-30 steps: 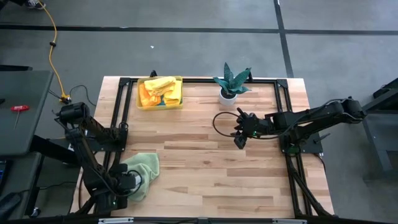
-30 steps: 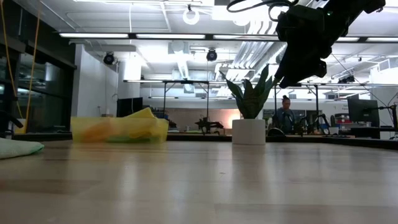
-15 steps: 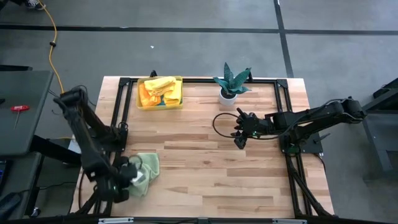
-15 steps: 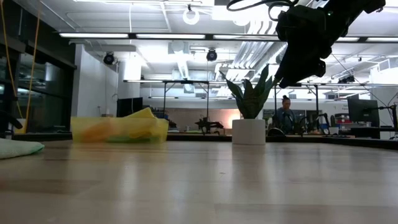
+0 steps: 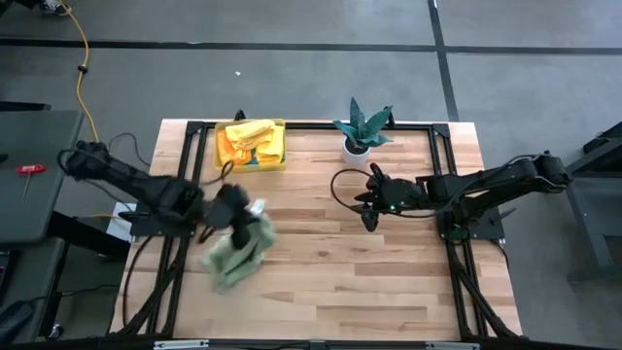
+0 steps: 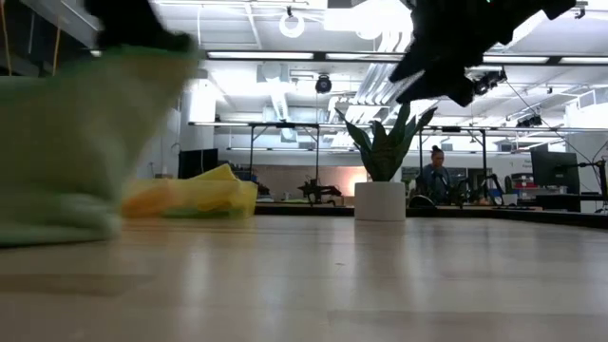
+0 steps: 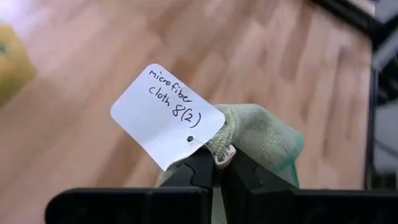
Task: Fold microfiber towels
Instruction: Fold the green microfiber cloth
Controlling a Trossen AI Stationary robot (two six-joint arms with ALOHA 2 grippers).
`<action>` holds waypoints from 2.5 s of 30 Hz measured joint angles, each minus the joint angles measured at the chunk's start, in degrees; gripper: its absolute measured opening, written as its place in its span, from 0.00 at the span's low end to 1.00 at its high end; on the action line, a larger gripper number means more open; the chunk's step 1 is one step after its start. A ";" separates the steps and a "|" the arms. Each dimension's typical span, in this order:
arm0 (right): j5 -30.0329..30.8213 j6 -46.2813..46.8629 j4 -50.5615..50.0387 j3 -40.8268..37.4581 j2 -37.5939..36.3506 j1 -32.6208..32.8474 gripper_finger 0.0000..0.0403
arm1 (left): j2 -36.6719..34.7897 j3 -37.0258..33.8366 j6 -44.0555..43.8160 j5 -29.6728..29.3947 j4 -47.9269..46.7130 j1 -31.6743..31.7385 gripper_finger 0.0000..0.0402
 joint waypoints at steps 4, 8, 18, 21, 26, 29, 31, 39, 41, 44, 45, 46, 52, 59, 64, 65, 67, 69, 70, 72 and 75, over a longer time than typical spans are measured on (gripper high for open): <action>-2.46 0.05 4.47 0.00 0.00 0.01 0.46 | 5.28 0.00 7.71 4.99 10.24 9.83 0.01; -3.43 1.53 6.46 0.00 0.00 0.01 0.46 | 13.61 0.00 11.49 8.20 19.69 15.73 0.01; -4.85 2.78 6.47 0.00 0.00 0.01 0.46 | 34.23 1.24 10.98 16.67 38.31 21.22 0.07; -4.85 2.83 6.48 0.00 0.00 0.01 0.46 | 37.90 3.84 11.02 18.57 38.14 21.69 0.14; -4.85 2.80 6.47 0.00 0.00 0.01 0.46 | 39.56 8.33 13.25 19.59 38.13 22.05 0.32; -4.85 2.80 6.47 0.00 0.00 0.01 0.46 | 38.25 10.84 16.17 19.68 35.45 22.33 0.43; -4.83 2.73 6.47 0.00 0.00 0.01 0.46 | 36.89 12.69 18.75 19.72 31.56 22.54 0.49; -5.55 3.04 3.17 0.00 0.00 0.01 0.46 | 28.07 14.62 22.75 19.19 13.10 21.13 0.58; -5.29 2.84 0.69 0.01 0.00 0.01 0.46 | 25.07 12.15 22.47 17.91 14.35 18.65 0.57; -4.18 0.29 -1.77 0.02 0.59 0.01 0.46 | 20.39 5.85 18.90 14.67 20.72 13.89 0.56; -4.21 -1.61 -2.12 0.06 1.06 0.01 0.46 | 19.05 3.59 17.11 13.83 23.73 12.26 0.55; -4.18 -3.92 -2.69 0.06 1.68 0.01 0.46 | 17.75 1.37 15.17 12.69 26.71 10.49 0.55; -4.10 -18.00 -0.87 0.11 10.38 -2.31 0.46 | 14.17 -5.94 3.04 5.04 34.80 0.54 0.54; -3.87 -33.51 3.79 0.09 21.31 -7.57 0.46 | 14.05 -5.88 -3.63 0.45 34.69 -7.97 0.54; -3.86 -39.71 9.36 0.09 26.10 -10.55 0.46 | 14.05 -5.90 -9.19 -2.54 33.10 -11.86 0.54; -3.86 -40.84 10.61 0.09 26.87 -11.00 0.46 | 14.05 -5.88 -10.28 -3.27 32.78 -12.41 0.54; -3.87 -42.57 12.40 0.09 28.09 -11.89 0.46 | 14.07 -5.90 -12.35 -4.83 32.38 -13.30 0.54; -3.87 -44.18 14.13 0.09 29.10 -12.67 0.46 | 14.09 -5.90 -13.90 -6.35 32.06 -13.87 0.54; -3.89 -45.11 14.32 0.09 29.52 -13.05 0.46 | 14.09 -5.90 -14.59 -6.97 32.11 -14.18 0.54; -4.07 -46.28 14.63 0.09 30.31 -13.74 0.46 | 14.09 -5.90 -15.07 -7.76 32.13 -14.48 0.54; -4.67 -46.54 15.67 0.09 31.13 -14.60 0.46 | 14.12 -5.90 -15.36 -8.01 32.13 -14.48 0.54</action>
